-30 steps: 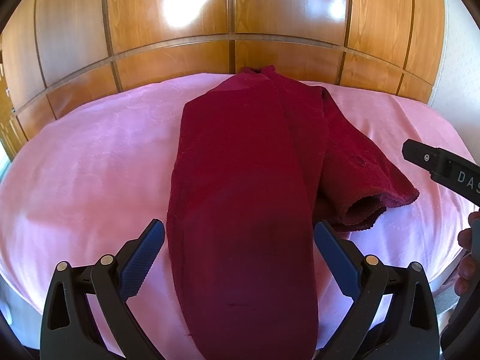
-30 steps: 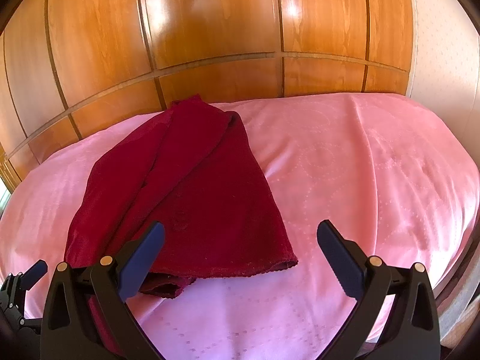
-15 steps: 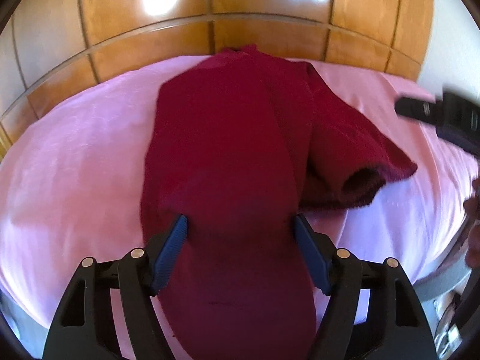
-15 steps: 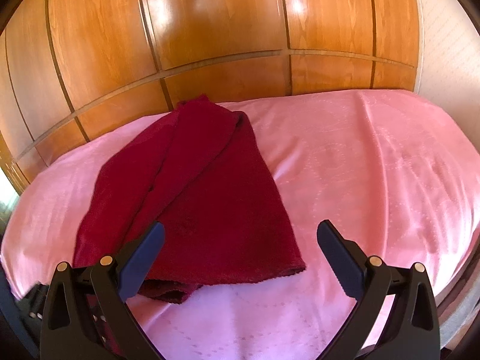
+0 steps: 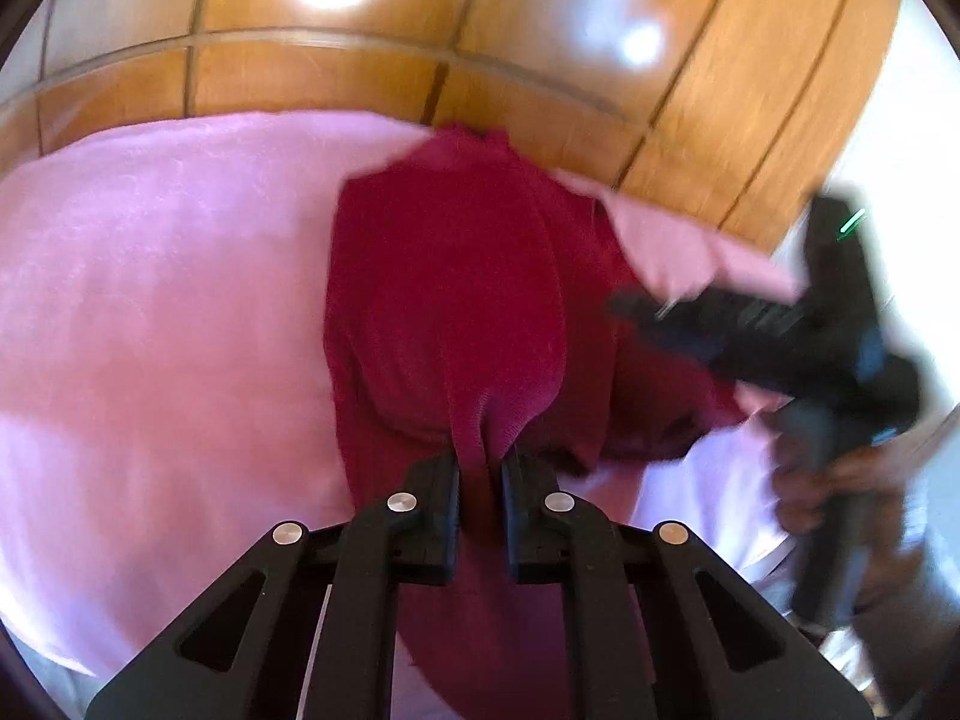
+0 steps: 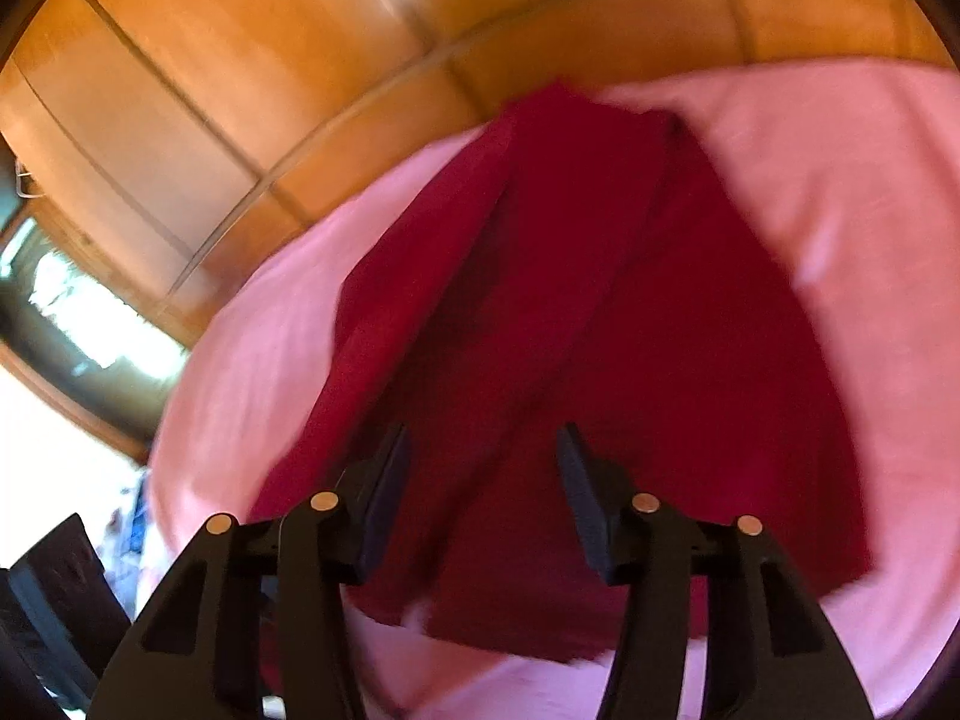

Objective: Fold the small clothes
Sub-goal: 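Grasp the sweater with both tools and lift it to unfold it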

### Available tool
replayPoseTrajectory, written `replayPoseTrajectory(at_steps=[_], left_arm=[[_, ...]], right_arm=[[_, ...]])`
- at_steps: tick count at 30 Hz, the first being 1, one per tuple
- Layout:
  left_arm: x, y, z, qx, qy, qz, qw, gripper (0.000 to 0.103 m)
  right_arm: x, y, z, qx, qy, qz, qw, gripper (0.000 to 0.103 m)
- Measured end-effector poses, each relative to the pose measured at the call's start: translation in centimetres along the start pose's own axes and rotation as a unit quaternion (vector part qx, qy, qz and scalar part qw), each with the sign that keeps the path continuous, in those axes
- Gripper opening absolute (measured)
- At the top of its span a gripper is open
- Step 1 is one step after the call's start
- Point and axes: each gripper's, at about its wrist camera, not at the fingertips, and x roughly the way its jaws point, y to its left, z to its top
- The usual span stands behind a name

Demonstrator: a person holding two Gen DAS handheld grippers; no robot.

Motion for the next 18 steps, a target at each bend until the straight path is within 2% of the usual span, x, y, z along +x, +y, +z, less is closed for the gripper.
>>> replayPoseTrajectory(at_steps=[2,3,4,5,7,10,13,16,18], left_arm=[[-1.2,1.5,1.1,-0.018,-0.015,-0.004,0.9997,0.009],[-1.6,2.6,1.8,-0.031,-0.021,-0.001,0.9993,0.009],[-1.7,3.3,2.3,-0.04,-0.022,0.002,0.999,0.009],[-1.8,4.6,3.2,-0.052,-0.025,0.016,0.9982,0.009],[-1.9,6.6,4.8,-0.057,-0.031,0.051,0.9966,0.01],[-1.8,9.9,8.2,-0.051,-0.044,0.115,0.991,0.01],[-1.3,13.4,11.6,-0.057,-0.05,0.164,0.9835,0.009],[-0.2,16.9,14.9,-0.077,-0.05,0.202,0.9751,0.01],[0.6,18.6,16.6,-0.097,-0.05,0.229,0.9674,0.01]], right_arm=[[1.5,0.7,0.4,-0.011,0.01,-0.003,1.0,0.041],[2.1,1.0,0.6,-0.019,0.014,-0.012,1.0,0.029],[2.7,1.2,0.8,-0.024,0.019,-0.017,0.999,0.023],[2.9,1.5,1.0,-0.031,0.022,-0.013,0.999,0.011],[2.4,1.9,1.3,-0.049,0.014,-0.01,0.999,0.009],[0.0,2.3,2.7,-0.061,-0.011,0.019,0.998,0.008],[-4.9,2.3,6.1,-0.081,-0.073,0.013,0.994,0.008],[-10.4,-0.3,10.4,-0.079,-0.145,-0.046,0.985,0.008],[-13.1,-3.6,14.1,-0.062,-0.182,-0.124,0.973,0.008]])
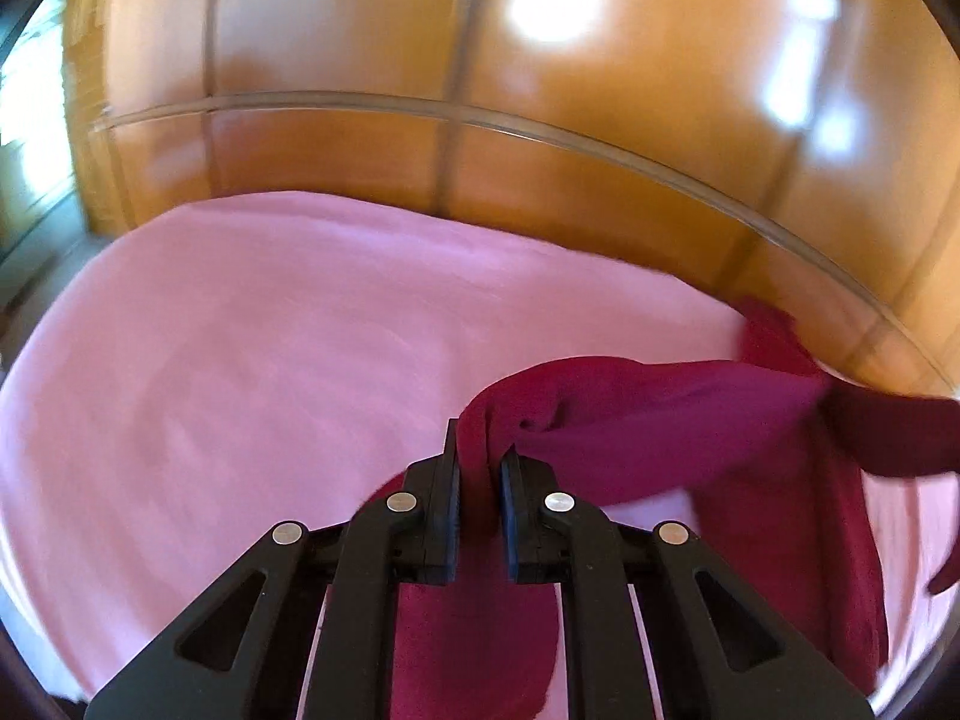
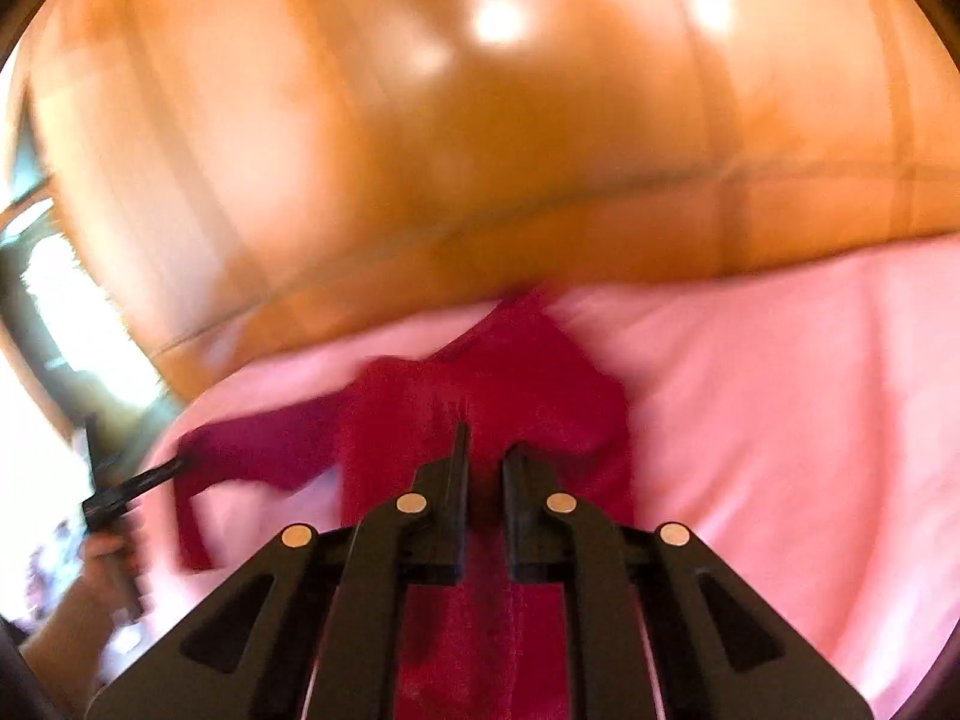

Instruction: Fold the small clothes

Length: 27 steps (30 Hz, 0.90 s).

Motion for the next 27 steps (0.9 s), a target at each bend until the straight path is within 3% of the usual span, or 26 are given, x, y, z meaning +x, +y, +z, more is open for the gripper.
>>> replayPoseTrajectory(at_steps=[1,3,4,5,6,7,10,11,12,17,20,24,25,27], left_arm=[[0.8,0.3,0.7,-0.002,0.006,0.015,0.9999,0.012],[2.1,0.9,1.8,-0.013,0.022,0.057,0.998,0.034],[2.2,1.1,2.1,-0.011,0.02,0.073,0.997,0.051],[1.8,1.1,1.9,-0.01,0.012,0.084,0.9963,0.061],[1.3,1.0,1.7,-0.012,0.005,0.092,0.9957,0.063],[1.1,0.9,1.4,-0.015,0.005,0.087,0.9961,0.063],[-0.2,-0.2,-0.6,-0.007,0.014,0.057,0.9982,0.063],[-1.1,-1.2,-1.9,0.004,0.01,0.04,0.9992,0.063],[-1.7,-1.8,-3.0,0.01,0.012,0.017,0.9997,0.063],[-3.1,-6.6,-9.1,0.056,0.05,-0.066,0.995,0.063],[-3.6,-8.1,-11.8,0.068,0.068,-0.093,0.991,0.063],[-4.0,-8.3,-13.9,0.061,0.085,-0.111,0.9883,0.063],[-4.1,-8.1,-14.3,0.057,0.087,-0.114,0.988,0.063],[-4.5,-8.4,-15.2,0.055,0.086,-0.119,0.9876,0.063]], right_arm=[[0.6,-2.9,2.2,0.017,-0.01,-0.048,0.999,0.008],[2.0,-6.5,4.5,0.039,-0.015,-0.124,0.991,0.008],[3.0,-8.5,5.4,0.054,-0.01,-0.166,0.985,0.008],[4.6,-11.1,6.2,0.078,0.004,-0.21,0.975,0.01],[5.8,-12.8,6.4,0.091,0.016,-0.232,0.968,0.018],[7.0,-14.3,6.4,0.102,0.029,-0.245,0.964,0.043],[10.1,-16.7,4.9,0.107,0.068,-0.292,0.948,0.061],[10.4,-17.0,3.7,0.099,0.076,-0.288,0.949,0.085],[10.3,-17.1,2.9,0.104,0.075,-0.273,0.953,0.093],[10.2,-18.4,0.3,0.153,0.117,-0.177,0.965,0.097],[7.7,-21.4,0.4,0.205,0.108,-0.178,0.956,0.098],[1.3,-26.5,0.5,0.286,0.049,-0.233,0.928,0.098],[0.3,-26.7,0.3,0.286,0.048,-0.236,0.927,0.098],[-1.4,-25.7,-0.5,0.254,0.054,-0.227,0.939,0.097]])
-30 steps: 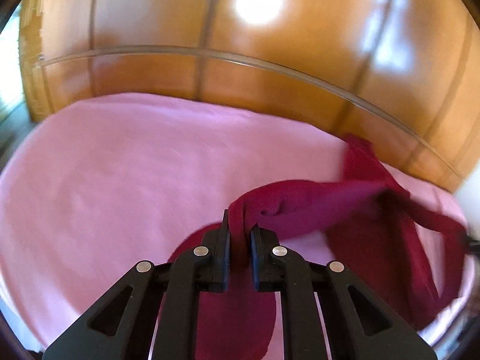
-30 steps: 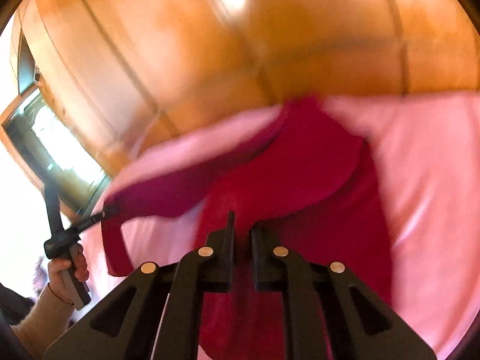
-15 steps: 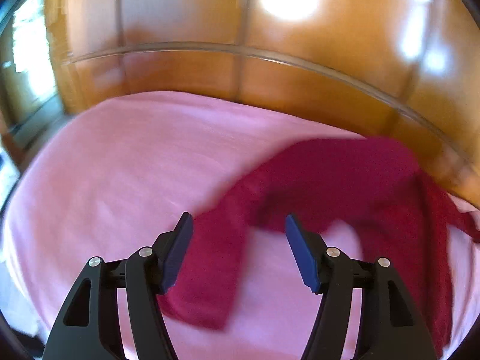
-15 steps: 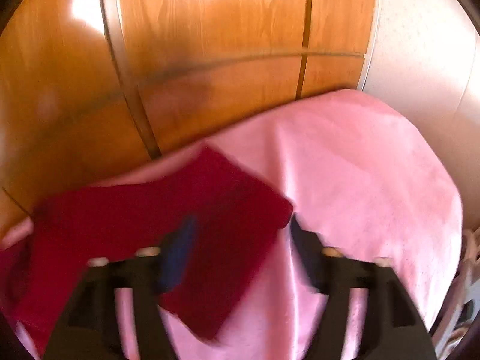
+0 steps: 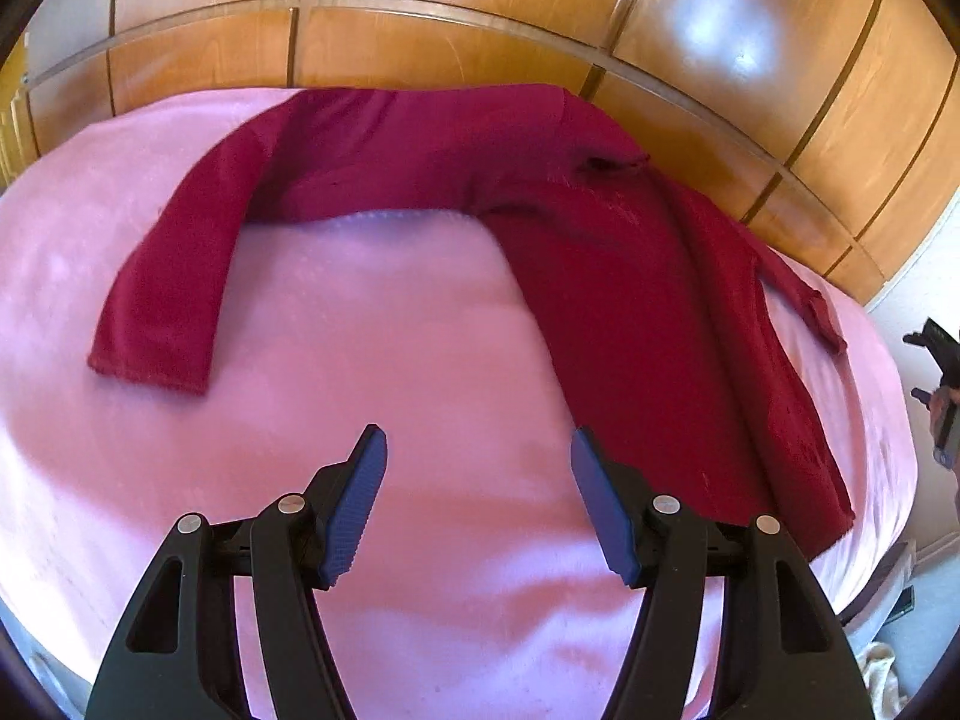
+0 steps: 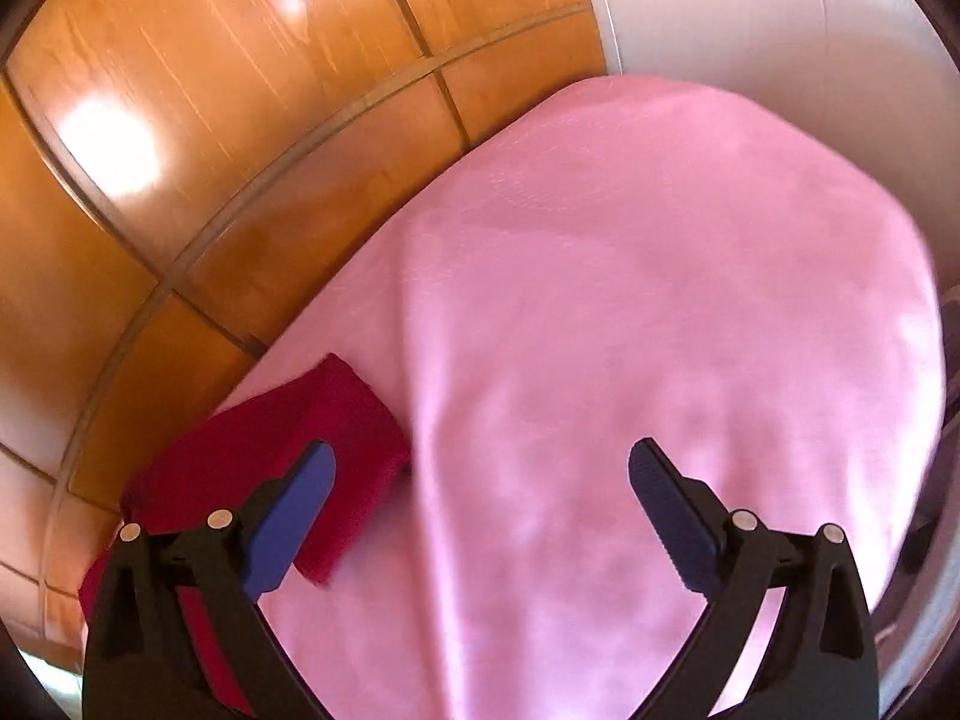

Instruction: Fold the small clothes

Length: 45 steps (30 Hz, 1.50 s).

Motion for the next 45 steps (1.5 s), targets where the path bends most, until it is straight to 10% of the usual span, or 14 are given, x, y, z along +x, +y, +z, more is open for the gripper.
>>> replayPoseTrajectory(at_steps=[7,14,23,24,25,28,37,40,43,45], left_arm=[[-0.8,2.3,-2.9,-0.022,0.0,-0.034,0.9992,0.063],[-0.5,2.6,-5.8,-0.059,0.01,-0.108,0.9923,0.063],[3.6,-0.7,-3.1,-0.097,0.015,-0.174,0.9799,0.063],[4.1,-1.2,-2.7,-0.097,0.014,-0.174,0.9798,0.056],[4.8,-1.8,-2.4,-0.093,0.022,-0.179,0.9792,0.022],[5.5,-3.3,-1.3,-0.061,0.037,-0.168,0.9832,0.006],[-8.8,0.4,5.3,-0.014,-0.025,-0.22,0.9751,0.005],[-10.6,1.6,5.9,0.005,-0.027,-0.189,0.9817,0.016],[-10.0,4.5,4.3,-0.034,-0.026,-0.162,0.9858,0.07],[-8.8,6.8,2.4,-0.074,-0.007,-0.157,0.9848,0.07]], right_arm=[[-4.9,3.8,-13.7,-0.148,0.078,0.142,0.976,0.06],[-6.1,7.2,-23.3,-0.171,0.155,0.233,0.945,0.061],[-0.5,10.6,-26.6,-0.119,0.214,0.257,0.935,0.057],[-0.1,10.6,-26.7,-0.128,0.211,0.253,0.935,0.035],[0.2,11.2,-27.0,-0.142,0.211,0.245,0.936,0.013],[-0.9,13.5,-26.7,-0.182,0.195,0.255,0.929,0.01],[-15.1,13.4,-20.0,-0.222,0.038,0.354,0.908,0.009],[-14.8,13.1,-21.1,-0.237,0.031,0.316,0.918,0.009],[-11.2,11.5,-23.4,-0.229,0.081,0.279,0.929,0.009],[-8.4,10.5,-25.1,-0.223,0.113,0.246,0.936,0.009]])
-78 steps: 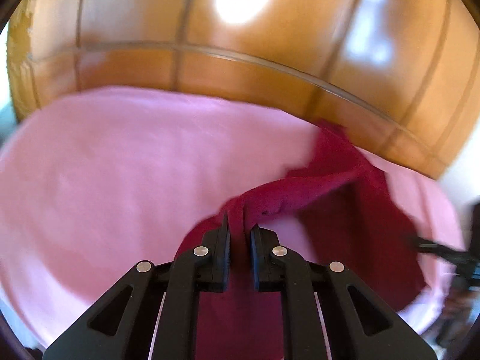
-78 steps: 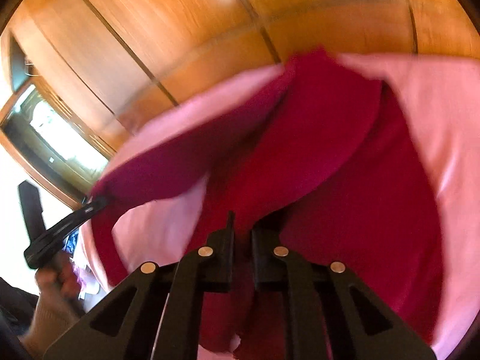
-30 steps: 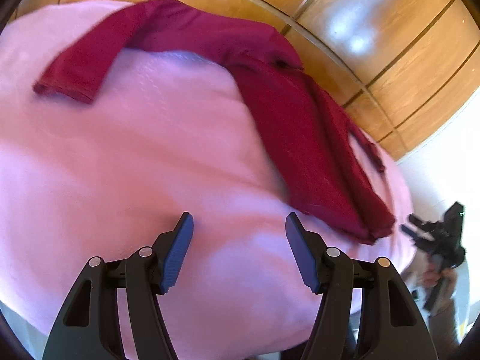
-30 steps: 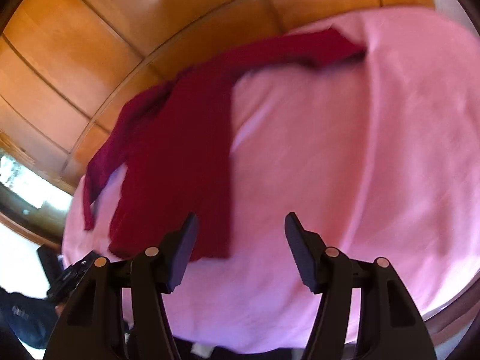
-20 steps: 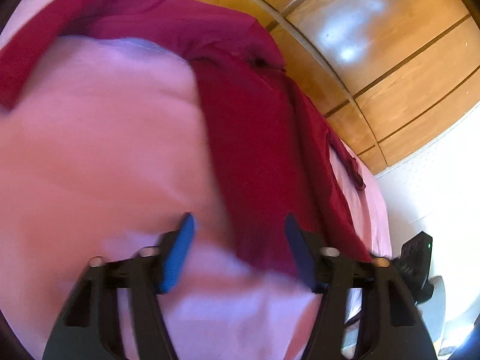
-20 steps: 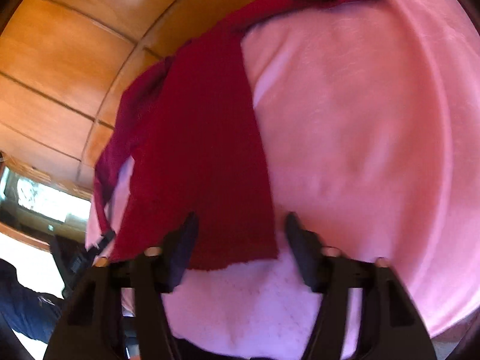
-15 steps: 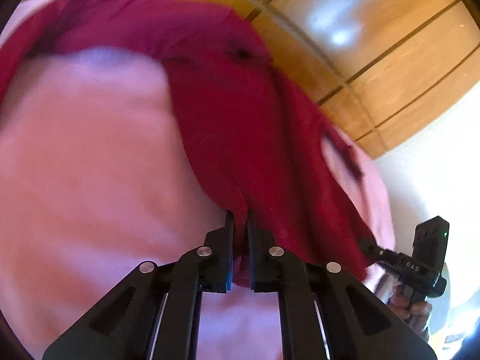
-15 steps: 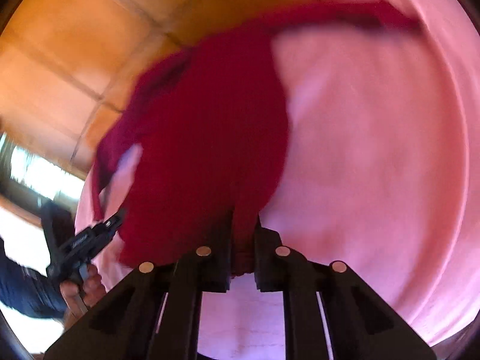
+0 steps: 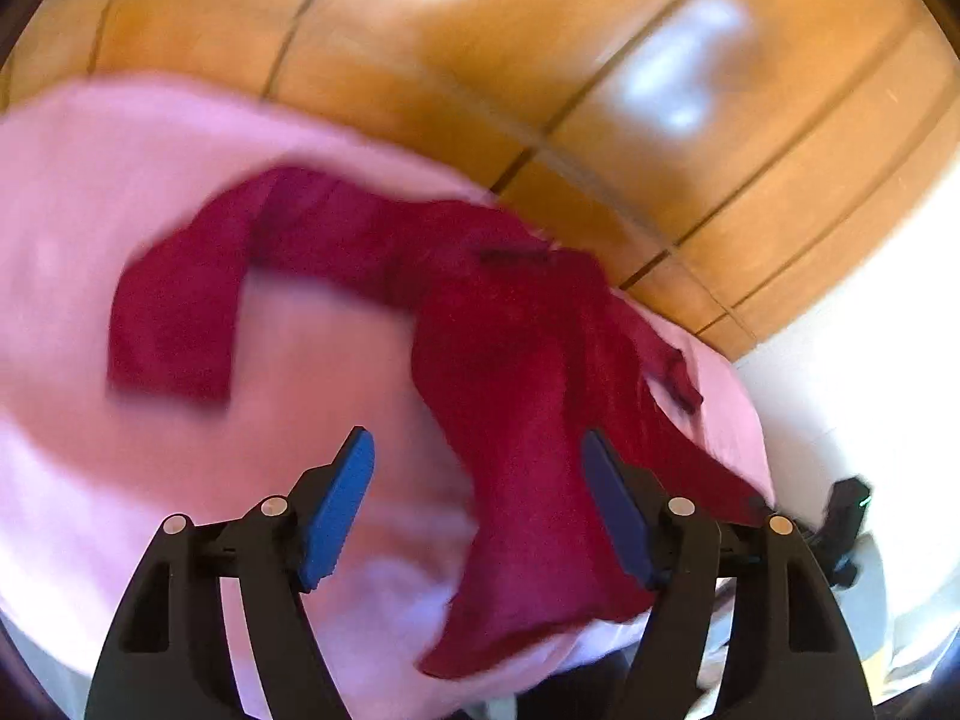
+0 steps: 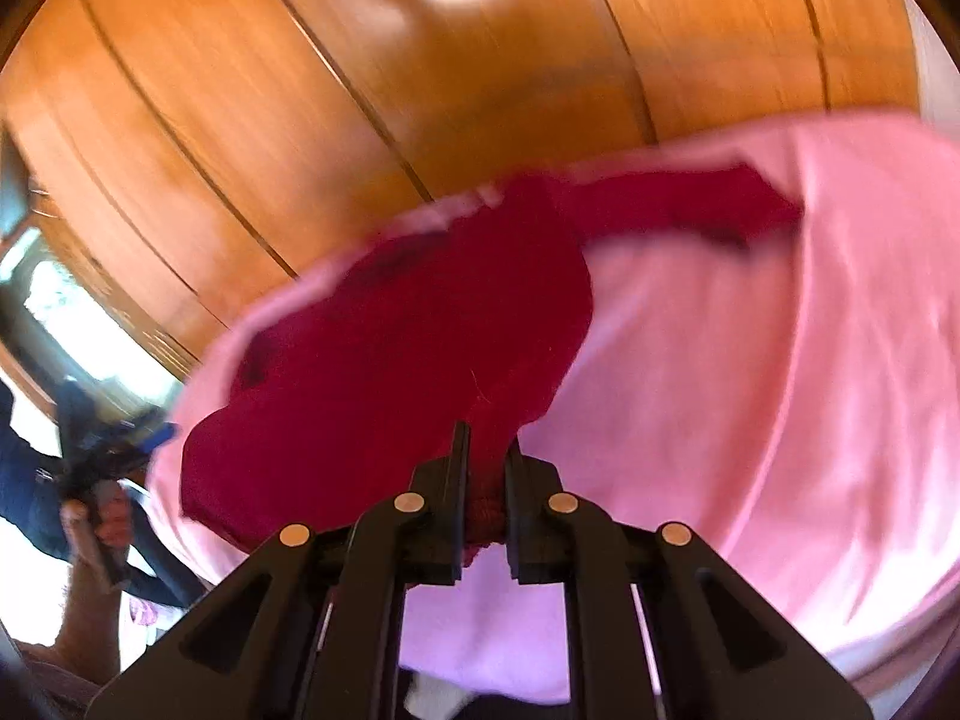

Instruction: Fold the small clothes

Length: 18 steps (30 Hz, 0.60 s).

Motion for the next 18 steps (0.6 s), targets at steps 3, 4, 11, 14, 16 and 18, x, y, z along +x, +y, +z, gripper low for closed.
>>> replayPoseTrajectory(at_steps=[3,4,11,14,16,18], left_arm=[[0.7,3.1,-2.8,-0.039,0.005,0.025,0.9989,0.07],[1.0,3.9,-3.9,-0.056,0.013,0.018,0.9982,0.07],[5.3,2.5,-8.8,-0.057,0.041,-0.034,0.997,0.048],[7.4,1.2,-9.1,-0.016,0.072,-0.011,0.9972,0.004],[6.0,0.3,-8.6,-0.01,0.07,-0.033,0.9969,0.004],[2.5,-0.7,-7.5,0.008,0.049,-0.047,0.9977,0.004]], right_arm=[[1.8,-2.4,-1.5,0.021,0.026,-0.033,0.999,0.009],[2.5,-2.5,-1.8,0.028,0.031,-0.041,0.998,0.009],[3.4,-4.9,-2.3,0.045,0.048,-0.065,0.996,0.009],[1.1,-3.4,-1.7,0.034,0.025,-0.058,0.997,0.009],[-1.8,-2.1,-0.9,0.015,-0.004,-0.039,0.999,0.008],[-4.0,-1.0,-0.5,-0.004,-0.025,-0.023,0.999,0.008]])
